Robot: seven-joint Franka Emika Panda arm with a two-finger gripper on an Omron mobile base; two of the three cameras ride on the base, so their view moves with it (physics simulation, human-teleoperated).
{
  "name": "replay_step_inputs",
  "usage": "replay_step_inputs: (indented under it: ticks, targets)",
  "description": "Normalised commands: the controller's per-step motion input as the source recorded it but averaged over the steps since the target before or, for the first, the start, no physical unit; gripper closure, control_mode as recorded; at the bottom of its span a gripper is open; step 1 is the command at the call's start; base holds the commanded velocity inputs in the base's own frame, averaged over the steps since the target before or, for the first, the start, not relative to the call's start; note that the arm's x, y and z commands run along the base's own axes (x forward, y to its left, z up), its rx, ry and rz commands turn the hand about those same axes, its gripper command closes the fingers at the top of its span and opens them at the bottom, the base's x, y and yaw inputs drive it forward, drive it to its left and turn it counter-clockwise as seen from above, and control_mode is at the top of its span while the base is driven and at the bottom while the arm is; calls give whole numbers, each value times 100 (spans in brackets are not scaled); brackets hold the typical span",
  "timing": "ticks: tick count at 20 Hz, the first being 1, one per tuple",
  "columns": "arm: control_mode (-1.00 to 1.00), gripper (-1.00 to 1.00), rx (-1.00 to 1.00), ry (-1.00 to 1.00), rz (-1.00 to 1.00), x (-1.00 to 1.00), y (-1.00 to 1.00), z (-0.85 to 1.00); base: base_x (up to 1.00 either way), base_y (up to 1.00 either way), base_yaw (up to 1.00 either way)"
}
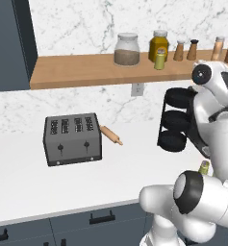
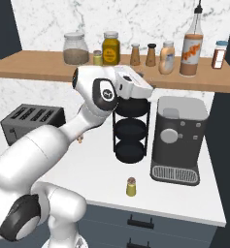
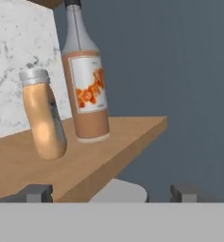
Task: Put the shaker and condiment bottle from the counter next to their counterparts in the cabinet.
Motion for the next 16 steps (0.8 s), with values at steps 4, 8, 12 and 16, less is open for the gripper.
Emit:
replay_step_inputs:
  ticks: [4,8,12,16]
  targets:
    - [-100,-100,0,8,4,-45,46,-33,0,0,0]
    - [-100,-100,7,18,1,-36,38,-15,0,0,0]
    - [-100,-100,7,28,1,-34,21,-9,0,0,0]
    - [-100,-100,3,42,4,-34,6,-9,0,0,0]
